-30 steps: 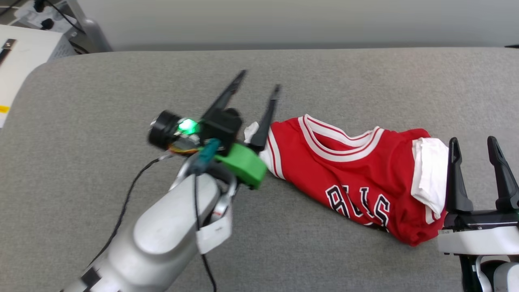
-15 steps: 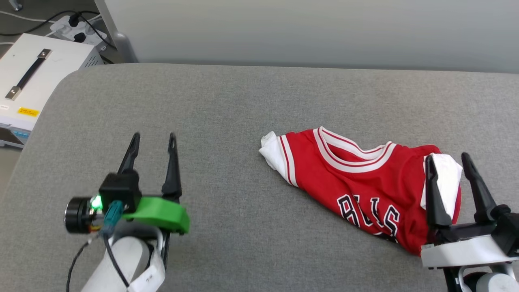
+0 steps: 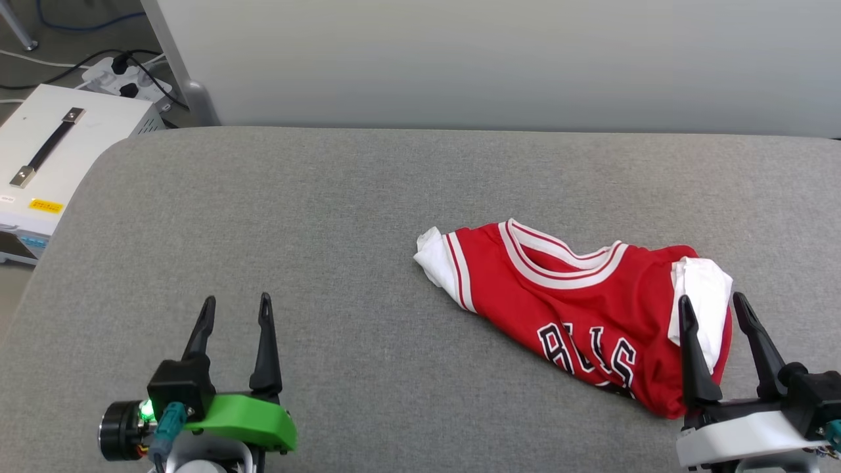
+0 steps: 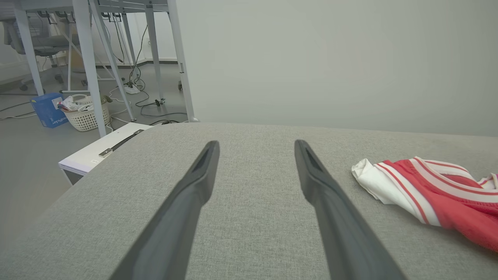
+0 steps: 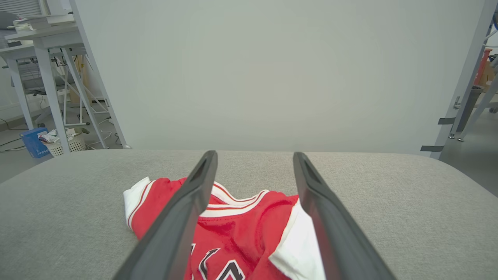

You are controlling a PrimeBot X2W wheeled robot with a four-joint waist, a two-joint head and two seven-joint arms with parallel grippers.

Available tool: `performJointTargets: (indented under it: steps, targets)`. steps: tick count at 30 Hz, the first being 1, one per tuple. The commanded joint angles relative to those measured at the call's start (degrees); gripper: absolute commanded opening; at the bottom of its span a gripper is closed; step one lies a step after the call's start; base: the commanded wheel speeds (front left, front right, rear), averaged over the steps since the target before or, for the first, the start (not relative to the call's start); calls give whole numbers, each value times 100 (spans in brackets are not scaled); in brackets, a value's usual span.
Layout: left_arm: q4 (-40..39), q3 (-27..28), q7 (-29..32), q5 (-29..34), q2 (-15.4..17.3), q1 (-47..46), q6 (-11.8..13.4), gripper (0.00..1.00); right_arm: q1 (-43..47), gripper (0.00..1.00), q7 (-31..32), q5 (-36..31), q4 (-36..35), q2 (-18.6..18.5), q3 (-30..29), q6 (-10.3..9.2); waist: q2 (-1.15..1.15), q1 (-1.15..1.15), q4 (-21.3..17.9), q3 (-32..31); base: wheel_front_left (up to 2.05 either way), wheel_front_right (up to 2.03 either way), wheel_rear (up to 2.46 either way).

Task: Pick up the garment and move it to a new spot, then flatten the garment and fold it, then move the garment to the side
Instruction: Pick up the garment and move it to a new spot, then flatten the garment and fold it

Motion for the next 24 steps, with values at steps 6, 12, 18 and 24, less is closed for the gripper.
performJointTargets:
  steps: [6,12,18,24]
  targets:
    - [107,226,-32,344,-305,258,-317,100,173,100,-52,86,170,-3,-21,-5,0,0,0,-24,0,0,0]
    - [206,425,-32,546,-467,281,-516,100,208,100,-52,108,257,-3,-46,-5,0,0,12,-9,0,0,0]
    - [298,582,-32,694,-567,302,-657,100,212,100,-52,106,289,-3,-36,-5,0,0,8,-42,0,0,0]
    - [390,670,-32,815,-638,277,-793,100,209,100,-52,98,275,-3,-16,-5,0,0,-7,-54,0,0,0]
